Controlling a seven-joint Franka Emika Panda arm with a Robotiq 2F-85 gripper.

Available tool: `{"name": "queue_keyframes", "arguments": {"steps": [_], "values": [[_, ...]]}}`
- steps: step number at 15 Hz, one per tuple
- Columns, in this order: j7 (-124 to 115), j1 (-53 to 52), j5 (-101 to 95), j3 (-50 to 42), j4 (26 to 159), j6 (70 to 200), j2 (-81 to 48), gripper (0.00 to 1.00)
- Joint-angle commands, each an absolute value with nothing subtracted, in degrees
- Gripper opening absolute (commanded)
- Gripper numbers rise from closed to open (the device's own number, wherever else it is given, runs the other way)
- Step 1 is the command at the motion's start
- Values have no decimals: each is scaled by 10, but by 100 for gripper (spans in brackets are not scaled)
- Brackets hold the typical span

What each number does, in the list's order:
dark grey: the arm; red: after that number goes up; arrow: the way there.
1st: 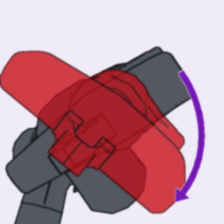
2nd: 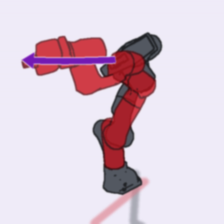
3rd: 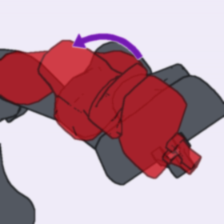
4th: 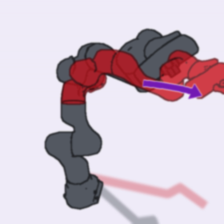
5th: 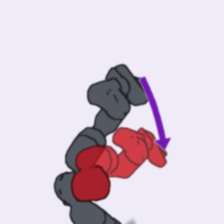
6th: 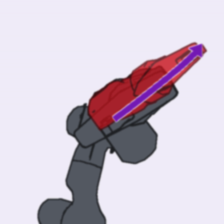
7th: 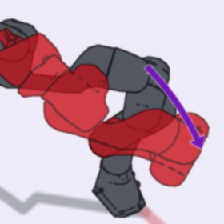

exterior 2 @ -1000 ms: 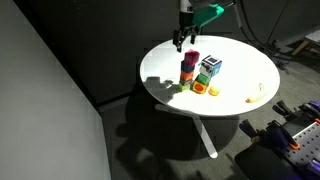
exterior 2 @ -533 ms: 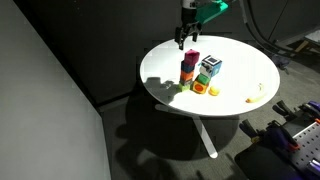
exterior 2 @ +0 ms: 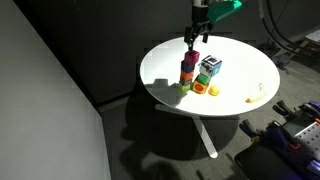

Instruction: Put the pink block on top of the blue block

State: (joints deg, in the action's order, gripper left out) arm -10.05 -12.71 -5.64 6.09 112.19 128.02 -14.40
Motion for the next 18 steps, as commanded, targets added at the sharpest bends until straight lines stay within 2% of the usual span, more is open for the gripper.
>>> {"name": "queue_keyframes", "arguments": {"steps": [1, 12, 18], "values": [[-97, -112, -32, 67, 1179, 1281, -91, 100], [-120, -94, 2, 65, 1315, 1356, 3, 100], [-113, -86, 4, 65, 1339, 1346, 42, 100]]}}
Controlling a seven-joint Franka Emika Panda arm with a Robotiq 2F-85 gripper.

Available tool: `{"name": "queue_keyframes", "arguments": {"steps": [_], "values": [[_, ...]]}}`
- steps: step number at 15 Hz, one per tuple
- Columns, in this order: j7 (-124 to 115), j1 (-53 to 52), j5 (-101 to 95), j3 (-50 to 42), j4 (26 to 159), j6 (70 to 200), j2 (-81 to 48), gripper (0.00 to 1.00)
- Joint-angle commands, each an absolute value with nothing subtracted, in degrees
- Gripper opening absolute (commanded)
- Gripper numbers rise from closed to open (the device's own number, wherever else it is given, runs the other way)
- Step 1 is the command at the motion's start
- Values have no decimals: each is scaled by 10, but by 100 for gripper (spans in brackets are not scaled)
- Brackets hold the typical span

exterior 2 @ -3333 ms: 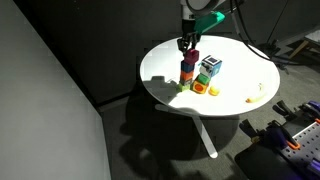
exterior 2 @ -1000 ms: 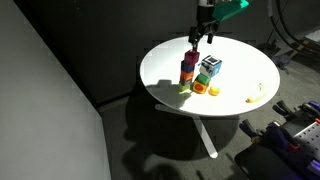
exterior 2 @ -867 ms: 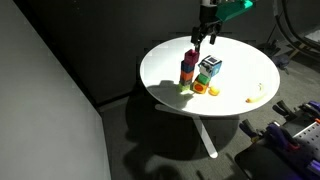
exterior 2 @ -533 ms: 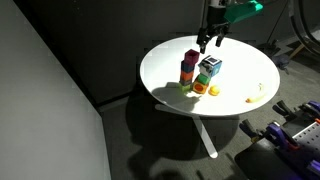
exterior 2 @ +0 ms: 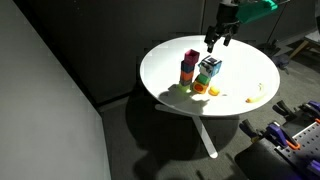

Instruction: Put the pink block on top of the blue block

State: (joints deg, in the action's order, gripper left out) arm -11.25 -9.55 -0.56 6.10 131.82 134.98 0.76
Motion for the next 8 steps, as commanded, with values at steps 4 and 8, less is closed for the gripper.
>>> {"name": "queue_keyframes", "arguments": {"steps": [4, 8], "values": [[-111, -81, 4, 65, 1341, 1336, 61, 100], [-97, -80, 13, 64, 1337, 1320, 76, 100]]}}
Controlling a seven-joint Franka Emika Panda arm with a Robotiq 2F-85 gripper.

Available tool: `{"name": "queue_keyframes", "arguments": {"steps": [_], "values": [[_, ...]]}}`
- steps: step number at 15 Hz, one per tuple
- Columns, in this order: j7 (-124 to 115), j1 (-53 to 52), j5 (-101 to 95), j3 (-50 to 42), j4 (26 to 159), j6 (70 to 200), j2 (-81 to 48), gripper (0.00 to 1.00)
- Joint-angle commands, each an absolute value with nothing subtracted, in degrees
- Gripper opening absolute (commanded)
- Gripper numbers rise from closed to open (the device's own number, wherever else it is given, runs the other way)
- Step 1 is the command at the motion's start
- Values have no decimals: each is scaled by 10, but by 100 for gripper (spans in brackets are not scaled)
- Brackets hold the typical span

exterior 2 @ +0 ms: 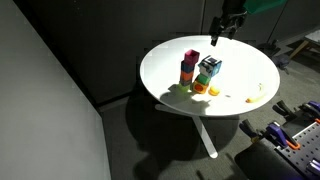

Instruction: Put the pink block on top of the blue block

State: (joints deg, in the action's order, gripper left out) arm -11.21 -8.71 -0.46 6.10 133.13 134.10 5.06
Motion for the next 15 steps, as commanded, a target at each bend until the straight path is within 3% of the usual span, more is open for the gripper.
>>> {"name": "queue_keyframes", "arguments": {"steps": [1, 15], "values": [[-87, -81, 22, 63, 1335, 1312, 80, 100], [-33, -82, 63, 63, 1325, 1228, 108, 100]]}}
